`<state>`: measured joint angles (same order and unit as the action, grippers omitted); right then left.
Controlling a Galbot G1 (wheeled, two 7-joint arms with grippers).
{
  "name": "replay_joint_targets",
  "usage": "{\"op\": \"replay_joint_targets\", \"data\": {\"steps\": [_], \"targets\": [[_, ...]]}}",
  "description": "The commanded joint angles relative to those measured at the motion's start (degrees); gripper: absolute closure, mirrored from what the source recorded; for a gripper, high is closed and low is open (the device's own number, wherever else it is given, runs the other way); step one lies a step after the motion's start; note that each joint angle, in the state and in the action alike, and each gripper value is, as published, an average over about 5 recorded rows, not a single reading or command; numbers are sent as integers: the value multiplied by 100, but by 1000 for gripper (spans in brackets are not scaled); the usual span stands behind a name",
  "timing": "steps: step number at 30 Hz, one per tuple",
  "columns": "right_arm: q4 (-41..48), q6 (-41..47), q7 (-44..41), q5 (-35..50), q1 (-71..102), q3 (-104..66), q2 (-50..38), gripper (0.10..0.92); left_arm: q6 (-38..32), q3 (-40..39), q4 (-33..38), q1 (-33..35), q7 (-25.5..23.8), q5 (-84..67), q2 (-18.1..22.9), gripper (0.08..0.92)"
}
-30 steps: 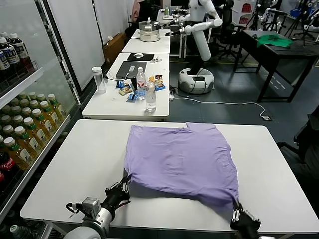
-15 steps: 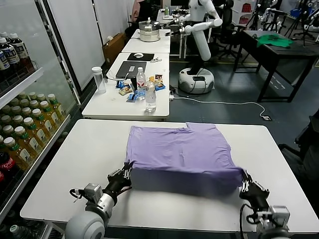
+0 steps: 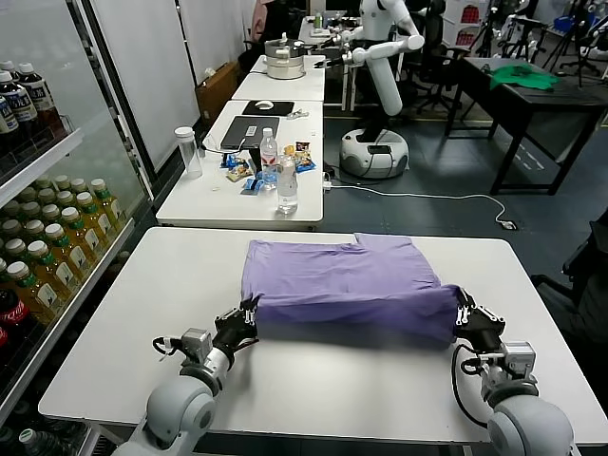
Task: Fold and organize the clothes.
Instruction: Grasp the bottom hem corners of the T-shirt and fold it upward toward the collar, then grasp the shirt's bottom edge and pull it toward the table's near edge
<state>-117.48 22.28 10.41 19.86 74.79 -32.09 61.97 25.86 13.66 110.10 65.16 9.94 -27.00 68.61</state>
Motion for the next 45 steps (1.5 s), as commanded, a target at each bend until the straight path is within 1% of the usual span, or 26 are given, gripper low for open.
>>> {"op": "replay_joint_targets", "data": {"steps": [1,3,5,11,16,20,23,27,29,36,38,40,45], "targets": [[355,42,-10,-103,-442,197,-74,903,125,-205,-576,-485,17,205,72,896],[420,114,-17,-176,-458,264,-31,887,138,-218,-603,-512,24,219,109,882],[473,187,-32,-259,-465,320,13,838,133,-210,-607,-518,40,231,142,852],[531,249,-96,-411,-401,412,82,666,87,-98,-440,-346,106,262,167,670],[502,265,-67,-420,-218,259,89,519,40,16,-249,5,170,291,161,523],[318,258,-65,-416,124,15,155,397,12,26,-165,240,186,290,180,410],[225,264,-48,-338,376,-143,234,311,-13,-31,-212,241,229,285,222,324],[221,472,39,146,559,-271,320,223,-7,-109,-384,58,362,285,312,221],[297,605,78,335,577,-281,345,208,9,-150,-498,-43,421,285,340,189],[723,956,207,820,312,-62,420,203,141,-301,-965,-353,727,338,380,180],[800,977,208,842,223,25,438,220,166,-329,-1012,-387,774,347,386,202],[879,996,208,856,142,100,450,254,190,-355,-1023,-392,790,346,392,248],[973,981,188,892,30,228,460,395,269,-402,-965,-333,766,285,399,386]]}}
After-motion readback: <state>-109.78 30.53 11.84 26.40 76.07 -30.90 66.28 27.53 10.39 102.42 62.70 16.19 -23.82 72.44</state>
